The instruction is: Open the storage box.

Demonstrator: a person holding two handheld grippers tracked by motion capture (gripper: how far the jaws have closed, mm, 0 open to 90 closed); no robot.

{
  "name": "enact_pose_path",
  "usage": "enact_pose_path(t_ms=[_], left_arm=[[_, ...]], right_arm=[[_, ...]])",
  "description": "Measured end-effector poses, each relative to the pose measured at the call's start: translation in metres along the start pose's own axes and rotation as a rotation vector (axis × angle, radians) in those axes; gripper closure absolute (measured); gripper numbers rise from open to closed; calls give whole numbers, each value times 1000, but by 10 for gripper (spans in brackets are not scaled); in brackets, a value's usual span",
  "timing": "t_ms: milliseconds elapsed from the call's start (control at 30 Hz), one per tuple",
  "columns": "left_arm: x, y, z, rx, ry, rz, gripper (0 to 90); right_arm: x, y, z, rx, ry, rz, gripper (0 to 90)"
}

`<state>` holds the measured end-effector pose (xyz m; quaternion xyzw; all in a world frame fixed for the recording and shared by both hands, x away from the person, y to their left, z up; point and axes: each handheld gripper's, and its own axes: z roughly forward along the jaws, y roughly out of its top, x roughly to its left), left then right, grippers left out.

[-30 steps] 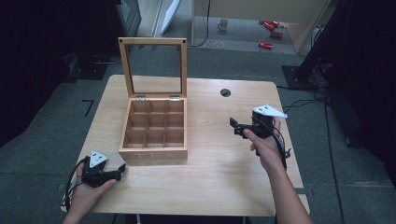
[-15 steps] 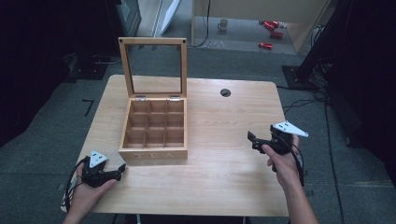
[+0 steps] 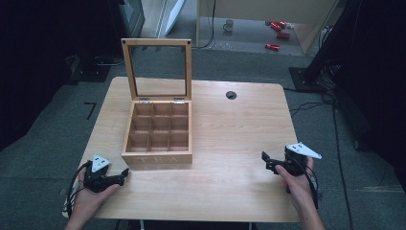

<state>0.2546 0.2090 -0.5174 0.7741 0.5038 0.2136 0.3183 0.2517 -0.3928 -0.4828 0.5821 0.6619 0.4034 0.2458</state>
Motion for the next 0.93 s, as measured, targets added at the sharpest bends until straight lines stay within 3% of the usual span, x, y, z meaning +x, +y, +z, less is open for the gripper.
enact_pose_path(t_ms=[333,500,633,667,700,933], left_arm=[[0,0,0,0,0,0,151],[0,0,0,0,0,0,151],[0,0,0,0,0,0,151],[0,0,0,0,0,0,151],[0,0,0,-1,0,0,151],[0,0,0,-1,-1,-1,150]], right_arm=[[-4,-40,1,82,-20,24,11],[-6,-49,0,107,-35,27,11],[-1,-50,3,153,-67,-12,10],[4,-51,4,175,-97,-66,6],[6,-51,5,179,-97,-83,6],[6,-51,5,181,-93,-80,4]])
